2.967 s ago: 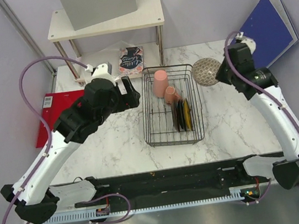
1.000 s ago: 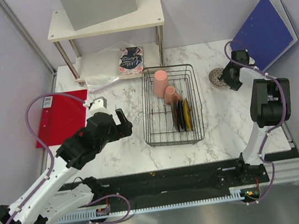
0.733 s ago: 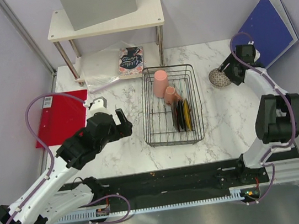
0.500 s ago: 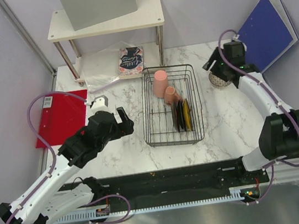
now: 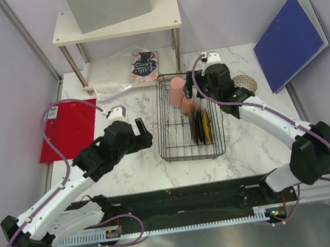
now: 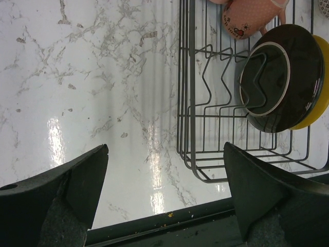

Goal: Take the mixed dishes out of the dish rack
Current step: Pick up the cup from the dish rack.

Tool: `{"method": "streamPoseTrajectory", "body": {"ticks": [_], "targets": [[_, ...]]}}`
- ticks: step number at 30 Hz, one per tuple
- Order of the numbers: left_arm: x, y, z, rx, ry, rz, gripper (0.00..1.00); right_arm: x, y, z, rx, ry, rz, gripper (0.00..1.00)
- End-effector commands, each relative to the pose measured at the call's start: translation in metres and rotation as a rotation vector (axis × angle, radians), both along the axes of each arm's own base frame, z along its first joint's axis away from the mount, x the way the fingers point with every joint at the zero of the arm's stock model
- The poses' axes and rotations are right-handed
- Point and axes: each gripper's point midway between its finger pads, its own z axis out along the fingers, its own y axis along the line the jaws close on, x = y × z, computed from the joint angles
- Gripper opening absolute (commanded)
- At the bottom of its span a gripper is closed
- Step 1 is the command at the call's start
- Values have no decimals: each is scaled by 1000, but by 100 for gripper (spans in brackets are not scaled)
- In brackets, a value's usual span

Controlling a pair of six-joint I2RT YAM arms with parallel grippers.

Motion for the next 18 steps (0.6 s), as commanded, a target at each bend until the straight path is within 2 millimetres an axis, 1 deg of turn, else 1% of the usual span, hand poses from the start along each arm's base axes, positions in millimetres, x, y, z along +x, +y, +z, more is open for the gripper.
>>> {"method": "streamPoseTrajectory", "body": {"ticks": [1,3,4,5,6,7,11,18], "targets": [[-5,1,2,-63,-31,-1,99,21,34,10,-98,-105,99,98],[-8,3,0,-67,-35,-9,99,29,46,2,-116,-95,115,98],[-8,3,-1,-67,-35,-11,99,32,50,1,-115,-93,116,98],[-9,3,-2,-62,-35,-13,99,34,57,1,-111,-102,126,98],[-9,4,-4,-58,-31,-15,99,39,63,-6,-119,-93,133,98],[-9,3,-5,-56,-29,-17,99,40,68,-9,-123,-90,137,98],[-9,2,-8,-42,-22,-27,99,57,76,-27,-154,-73,113,98],[-6,1,-13,-12,-11,-32,99,83,74,-41,-228,-79,44,98]]}}
